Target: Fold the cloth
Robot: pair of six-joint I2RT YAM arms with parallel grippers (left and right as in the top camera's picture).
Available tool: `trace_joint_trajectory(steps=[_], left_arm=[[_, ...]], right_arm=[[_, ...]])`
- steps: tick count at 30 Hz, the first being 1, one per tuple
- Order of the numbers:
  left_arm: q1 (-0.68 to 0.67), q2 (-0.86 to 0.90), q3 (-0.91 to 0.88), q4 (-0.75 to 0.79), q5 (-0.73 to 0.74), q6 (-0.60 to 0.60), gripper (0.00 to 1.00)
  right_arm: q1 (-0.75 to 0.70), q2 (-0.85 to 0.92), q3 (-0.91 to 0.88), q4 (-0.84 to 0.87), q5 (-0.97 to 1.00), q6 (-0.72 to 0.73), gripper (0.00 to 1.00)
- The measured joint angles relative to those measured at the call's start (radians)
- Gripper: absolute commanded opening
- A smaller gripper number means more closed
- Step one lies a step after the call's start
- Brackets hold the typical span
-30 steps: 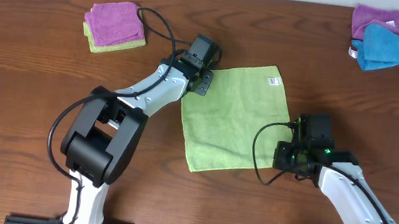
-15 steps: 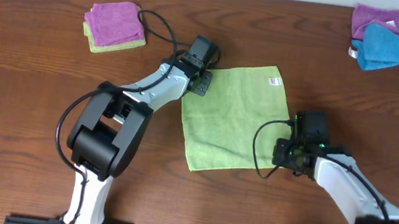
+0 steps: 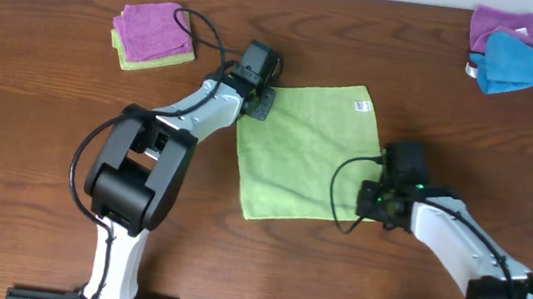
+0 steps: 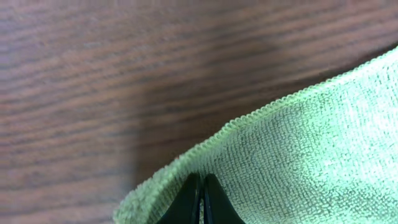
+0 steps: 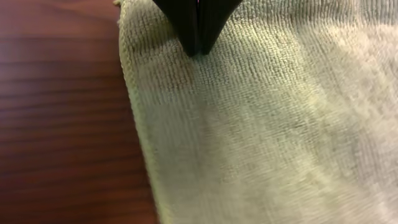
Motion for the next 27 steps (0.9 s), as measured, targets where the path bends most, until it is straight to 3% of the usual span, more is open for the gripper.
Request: trace_joint_trajectory(steps=[8, 25, 27], left_arm=[[0.022, 0.002, 0.000, 0.015, 0.022, 0.032, 0.06], [0.027, 0.005, 0.041, -0.053, 0.030, 0.064, 0.06], [0.028, 0.008, 0.050, -0.053, 0.031, 0.070, 0.06]], right_arm=[[0.149, 0.005, 0.000, 0.024, -0.027, 0.077, 0.02], [0.134, 0.011, 0.011, -0.002, -0.038, 0.102, 0.01], [0.134, 0.014, 0.016, -0.008, -0.037, 0.102, 0.18]])
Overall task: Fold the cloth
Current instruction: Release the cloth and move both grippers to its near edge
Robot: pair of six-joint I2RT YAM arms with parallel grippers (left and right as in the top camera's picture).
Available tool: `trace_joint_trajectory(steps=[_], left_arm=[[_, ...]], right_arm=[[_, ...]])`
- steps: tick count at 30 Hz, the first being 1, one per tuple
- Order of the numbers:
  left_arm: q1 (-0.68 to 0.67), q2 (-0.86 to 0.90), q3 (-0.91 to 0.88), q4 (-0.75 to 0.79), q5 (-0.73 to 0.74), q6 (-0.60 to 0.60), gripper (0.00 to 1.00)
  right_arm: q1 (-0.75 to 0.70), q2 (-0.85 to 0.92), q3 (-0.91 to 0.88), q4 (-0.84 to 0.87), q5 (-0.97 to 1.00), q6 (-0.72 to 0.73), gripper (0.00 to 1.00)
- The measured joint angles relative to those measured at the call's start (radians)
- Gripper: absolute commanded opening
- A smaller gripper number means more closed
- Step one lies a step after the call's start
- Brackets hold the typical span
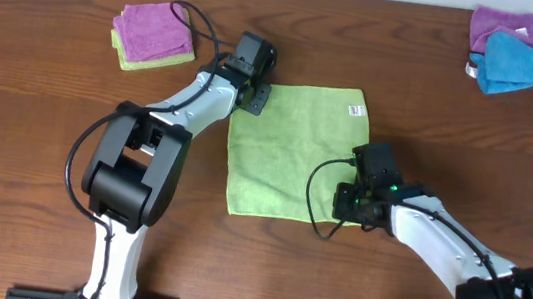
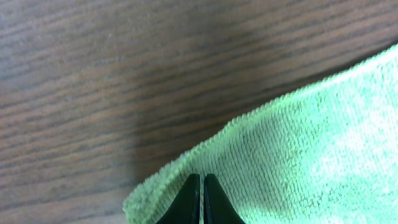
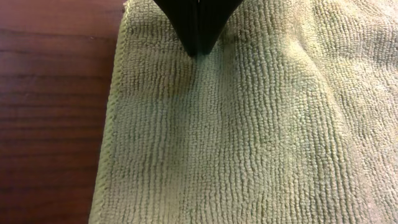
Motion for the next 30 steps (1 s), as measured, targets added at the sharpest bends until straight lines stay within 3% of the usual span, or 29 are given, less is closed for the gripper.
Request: trace_joint_trajectory(steps=[5, 8, 12, 18, 23, 26, 30], left_arm=[[0.002, 0.006, 0.004, -0.008, 0.007, 0.008, 0.06], [0.002, 0.009, 0.028, -0.060, 0.011, 0.008, 0.06], [0.003, 0.015, 0.145, -0.169, 0.013, 0.007, 0.05], [0.003, 0.009, 0.310, -0.272, 0.014, 0.005, 0.06], [0.009, -0.061, 0.320, -0.407, 0.021, -0.041, 0.06], [0.042, -0.135, 0.320, -0.552, 0.108, -0.082, 0.06], [0.100, -0.226, 0.288, -0.632, 0.204, -0.128, 0.06]], right_arm=[[-0.001, 0.018, 0.040, -0.061, 0.005, -0.014, 0.27], [-0.003, 0.021, 0.079, -0.108, 0.021, -0.016, 0.51], [-0.004, 0.008, 0.181, -0.143, 0.056, -0.036, 0.61], [-0.004, -0.083, 0.288, -0.208, 0.092, -0.053, 0.64], [-0.013, -0.177, 0.347, -0.346, 0.188, -0.076, 0.66], [-0.060, -0.241, 0.350, -0.428, 0.199, -0.089, 0.67], [-0.133, -0.345, 0.341, -0.446, 0.204, -0.101, 0.72]])
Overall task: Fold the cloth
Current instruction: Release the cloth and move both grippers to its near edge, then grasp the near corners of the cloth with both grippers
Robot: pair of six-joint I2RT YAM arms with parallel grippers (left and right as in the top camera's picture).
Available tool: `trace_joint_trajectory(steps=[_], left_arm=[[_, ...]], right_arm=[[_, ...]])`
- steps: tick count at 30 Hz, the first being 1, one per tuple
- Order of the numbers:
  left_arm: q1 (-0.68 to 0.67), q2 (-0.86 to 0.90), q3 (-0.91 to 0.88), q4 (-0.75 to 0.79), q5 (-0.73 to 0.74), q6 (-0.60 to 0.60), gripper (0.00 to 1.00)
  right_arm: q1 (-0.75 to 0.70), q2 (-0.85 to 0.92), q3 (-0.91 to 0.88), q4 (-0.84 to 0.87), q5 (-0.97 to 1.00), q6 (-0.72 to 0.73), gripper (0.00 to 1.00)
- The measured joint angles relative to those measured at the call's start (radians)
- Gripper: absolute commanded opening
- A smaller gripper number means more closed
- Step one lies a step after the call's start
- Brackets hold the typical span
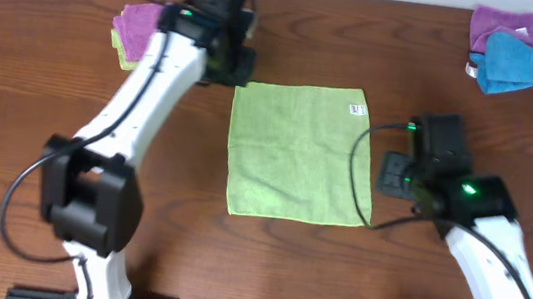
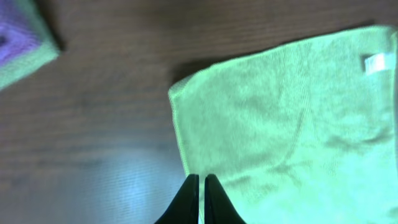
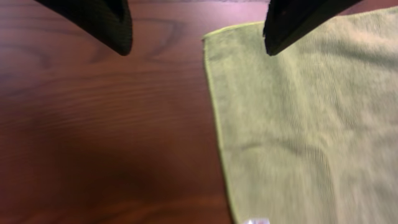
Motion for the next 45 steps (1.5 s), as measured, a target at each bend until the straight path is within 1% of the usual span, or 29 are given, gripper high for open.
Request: trace_joint_trajectory(steps=[3, 7, 9, 12, 15, 16, 17, 18, 19, 20, 22, 23, 24, 25, 32, 36, 45], left_arm=[[-0.006, -0.113, -0.135, 0.023, -0.006, -0.036, 0.06], [-0.108, -0.333, -0.384, 0.101, -0.045, -0.087, 0.06], [-0.162, -0.484, -0.524, 0.138, -0.055, -0.124, 0.06], [-0.174, -0.669, -0.702, 0.167, -0.057, -0.182, 0.06], [-0.170, -0.772, -0.864, 0.191, -0.049, -0.247, 0.06], [-0.170, -0.785, -0.907, 0.195, -0.043, -0.266, 0.08], [-0.170, -0.796, -0.949, 0.206, -0.038, -0.283, 0.12], [-0.170, -0.805, -0.994, 0.222, -0.029, -0.302, 0.22], [-0.170, -0.809, -1.031, 0.239, -0.019, -0.314, 0.36], [-0.169, -0.812, -1.055, 0.262, -0.003, -0.325, 0.46], [-0.170, -0.813, -1.103, 0.323, 0.034, -0.351, 0.72], [-0.170, -0.813, -1.118, 0.348, 0.053, -0.359, 0.91], [-0.170, -0.814, -1.135, 0.373, 0.075, -0.368, 0.95], [-0.170, -0.814, -1.145, 0.385, 0.090, -0.376, 0.95], [-0.170, -0.815, -1.156, 0.529, 0.246, -0.391, 0.95], [-0.170, -0.815, -1.156, 0.600, 0.293, -0.396, 0.96], [-0.170, -0.815, -1.156, 0.579, 0.350, -0.488, 0.95]], right_arm=[[-0.039, -0.124, -0.031, -0.008, 0.003, -0.022, 0.76], [-0.070, -0.270, -0.098, -0.015, -0.022, -0.037, 0.75], [-0.077, -0.318, -0.146, -0.014, -0.050, -0.037, 0.74], [-0.079, -0.344, -0.208, -0.006, -0.092, -0.028, 0.75], [-0.079, -0.345, -0.259, 0.004, -0.137, -0.005, 0.74], [-0.079, -0.345, -0.276, 0.008, -0.150, 0.001, 0.74], [-0.079, -0.345, -0.295, 0.014, -0.159, 0.007, 0.74], [-0.079, -0.345, -0.317, 0.021, -0.171, 0.017, 0.75], [-0.079, -0.345, -0.337, 0.034, -0.181, 0.025, 0.76], [-0.079, -0.345, -0.356, 0.051, -0.192, 0.029, 0.79], [-0.079, -0.344, -0.388, 0.084, -0.217, 0.043, 0.85], [-0.079, -0.344, -0.398, 0.097, -0.226, 0.046, 0.88], [-0.079, -0.344, -0.409, 0.107, -0.238, 0.050, 0.97], [-0.079, -0.344, -0.416, 0.113, -0.246, 0.056, 0.99], [-0.079, -0.343, -0.426, 0.174, -0.351, 0.060, 0.99], [-0.079, -0.343, -0.426, 0.188, -0.439, 0.060, 0.99], [-0.079, -0.343, -0.426, 0.205, -0.510, 0.067, 0.99]])
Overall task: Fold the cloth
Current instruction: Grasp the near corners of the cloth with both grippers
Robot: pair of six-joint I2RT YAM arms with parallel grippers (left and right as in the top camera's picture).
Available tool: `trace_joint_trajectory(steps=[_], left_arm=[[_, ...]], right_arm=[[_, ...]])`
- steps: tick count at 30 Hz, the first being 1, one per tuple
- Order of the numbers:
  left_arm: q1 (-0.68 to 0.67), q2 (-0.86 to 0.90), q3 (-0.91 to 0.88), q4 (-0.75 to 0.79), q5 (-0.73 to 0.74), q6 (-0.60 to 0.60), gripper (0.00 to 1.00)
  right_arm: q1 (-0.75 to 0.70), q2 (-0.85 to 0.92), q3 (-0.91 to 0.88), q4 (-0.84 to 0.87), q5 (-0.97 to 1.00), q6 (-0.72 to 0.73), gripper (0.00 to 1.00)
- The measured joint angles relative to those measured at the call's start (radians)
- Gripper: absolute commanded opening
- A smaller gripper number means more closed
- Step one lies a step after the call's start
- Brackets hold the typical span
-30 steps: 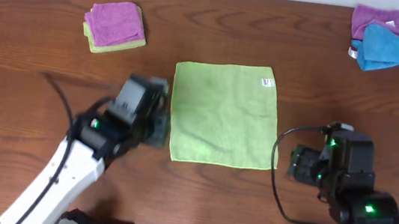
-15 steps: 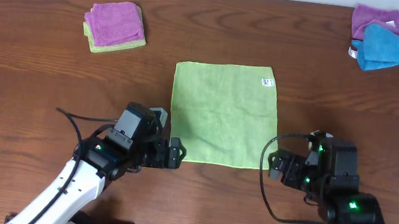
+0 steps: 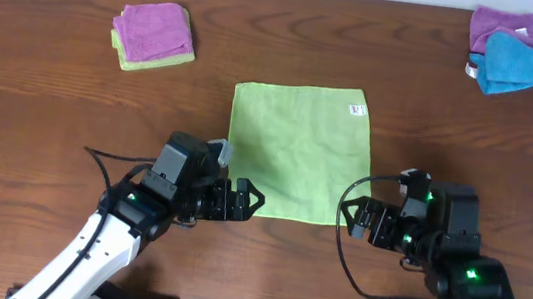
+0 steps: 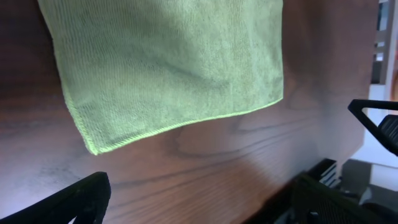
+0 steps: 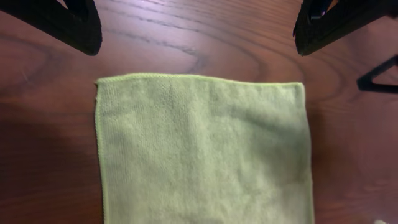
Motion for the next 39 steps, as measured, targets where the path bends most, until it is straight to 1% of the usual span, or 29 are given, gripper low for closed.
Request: trace_joint_trajectory(steps=[7, 13, 17, 20, 24, 26, 28, 32, 39], left_arm=[[0.000, 0.000, 0.000, -0.007, 0.015, -0.028, 0.95], [0.010, 0.000, 0.000, -0.108, -0.010, -0.060, 0.95], [0.067, 0.000, 0.000, -0.116, -0.017, -0.051, 0.95], [0.140, 0.000, -0.001, -0.107, -0.003, -0.024, 0.96], [0.247, 0.013, -0.008, -0.024, 0.071, 0.016, 0.95], [0.278, 0.045, -0.009, 0.011, 0.109, 0.028, 0.95], [0.289, 0.093, -0.010, 0.029, 0.145, 0.032, 0.95], [0.290, 0.197, -0.014, 0.064, 0.212, 0.047, 0.96], [0.307, 0.333, -0.028, 0.078, 0.309, 0.085, 0.96]], right_arm=[[0.000, 0.000, 0.000, 0.029, -0.094, 0.030, 0.99], [-0.006, 0.000, 0.000, -0.011, -0.096, 0.029, 0.99], [-0.067, 0.000, 0.000, -0.027, -0.079, 0.011, 0.99], [-0.150, 0.019, 0.000, -0.020, -0.091, -0.026, 0.99], [-0.257, 0.095, 0.000, 0.042, -0.150, -0.080, 0.99], [-0.301, 0.151, 0.000, 0.077, -0.196, -0.106, 0.99], [-0.333, 0.212, 0.000, 0.103, -0.241, -0.130, 0.99], [-0.350, 0.308, 0.000, 0.126, -0.304, -0.177, 0.99], [-0.370, 0.433, -0.001, 0.140, -0.346, -0.237, 0.99]])
